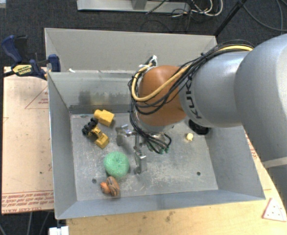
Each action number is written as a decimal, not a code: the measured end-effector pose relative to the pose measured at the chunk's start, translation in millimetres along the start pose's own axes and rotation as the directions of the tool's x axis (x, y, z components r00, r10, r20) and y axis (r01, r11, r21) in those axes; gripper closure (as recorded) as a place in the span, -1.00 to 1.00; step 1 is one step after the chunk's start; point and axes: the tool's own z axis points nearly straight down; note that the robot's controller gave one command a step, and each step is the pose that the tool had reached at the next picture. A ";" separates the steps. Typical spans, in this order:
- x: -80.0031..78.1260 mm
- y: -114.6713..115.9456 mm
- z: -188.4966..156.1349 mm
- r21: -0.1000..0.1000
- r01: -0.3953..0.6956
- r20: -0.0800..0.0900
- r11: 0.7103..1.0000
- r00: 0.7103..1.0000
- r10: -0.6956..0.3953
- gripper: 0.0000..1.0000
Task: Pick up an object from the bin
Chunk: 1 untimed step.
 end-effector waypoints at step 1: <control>-4.9 3.8 1.3 0.001 0.042 0.002 0.999 0.999 -0.042 -1.00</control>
Offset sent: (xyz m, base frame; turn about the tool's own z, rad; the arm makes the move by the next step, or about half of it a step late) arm -0.0289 0.0715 -0.0070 0.1088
